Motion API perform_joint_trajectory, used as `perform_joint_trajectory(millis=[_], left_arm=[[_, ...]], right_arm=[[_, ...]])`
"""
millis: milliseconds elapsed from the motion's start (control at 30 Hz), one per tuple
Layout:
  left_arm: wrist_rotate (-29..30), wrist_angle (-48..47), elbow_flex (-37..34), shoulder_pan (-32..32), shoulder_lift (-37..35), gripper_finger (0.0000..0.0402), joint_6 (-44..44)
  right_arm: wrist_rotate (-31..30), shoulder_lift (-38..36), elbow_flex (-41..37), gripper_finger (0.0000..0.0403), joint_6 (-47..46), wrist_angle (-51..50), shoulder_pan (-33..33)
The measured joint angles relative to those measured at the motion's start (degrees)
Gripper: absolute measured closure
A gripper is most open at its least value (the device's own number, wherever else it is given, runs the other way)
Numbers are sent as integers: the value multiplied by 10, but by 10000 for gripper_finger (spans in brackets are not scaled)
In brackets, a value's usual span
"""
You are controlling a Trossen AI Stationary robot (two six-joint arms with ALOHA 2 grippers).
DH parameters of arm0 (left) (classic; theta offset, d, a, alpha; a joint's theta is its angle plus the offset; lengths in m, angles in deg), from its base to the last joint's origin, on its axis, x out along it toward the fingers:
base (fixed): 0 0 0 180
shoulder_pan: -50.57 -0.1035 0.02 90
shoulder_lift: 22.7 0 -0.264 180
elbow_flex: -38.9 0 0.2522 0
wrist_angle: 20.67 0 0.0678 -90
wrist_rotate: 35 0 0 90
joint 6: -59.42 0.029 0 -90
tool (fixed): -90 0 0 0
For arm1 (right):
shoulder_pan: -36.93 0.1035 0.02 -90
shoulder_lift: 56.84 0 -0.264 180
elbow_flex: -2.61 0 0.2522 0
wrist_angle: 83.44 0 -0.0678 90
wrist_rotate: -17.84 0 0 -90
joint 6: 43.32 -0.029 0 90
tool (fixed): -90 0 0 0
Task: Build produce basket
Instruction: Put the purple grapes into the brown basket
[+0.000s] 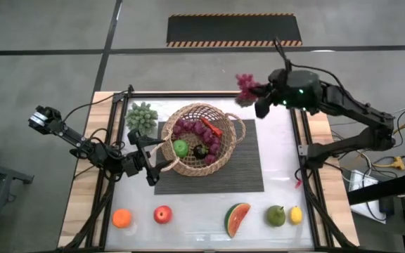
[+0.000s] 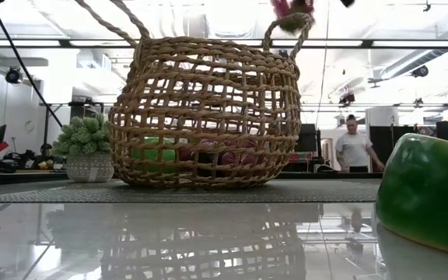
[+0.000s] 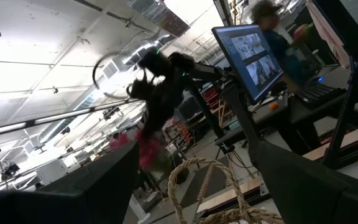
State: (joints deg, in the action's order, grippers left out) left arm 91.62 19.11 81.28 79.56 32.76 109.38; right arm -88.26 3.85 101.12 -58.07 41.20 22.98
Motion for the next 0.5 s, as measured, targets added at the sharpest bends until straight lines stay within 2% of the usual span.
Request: perform_joint_trajectory(millis=[200,300,400,500], left_arm=[[0,0,0,0,0,96,-1],[0,0,0,0,0,96,-1],[-16,10,1,0,0,96,1],[-30,18,15,1,0,96,1]], right_arm=[[69,24,-1,379,61,104,86],[82,52,-1,377,84,132,115],[82,88,-1,359,86,142,127],[81,128,-1,324,74,140,126]])
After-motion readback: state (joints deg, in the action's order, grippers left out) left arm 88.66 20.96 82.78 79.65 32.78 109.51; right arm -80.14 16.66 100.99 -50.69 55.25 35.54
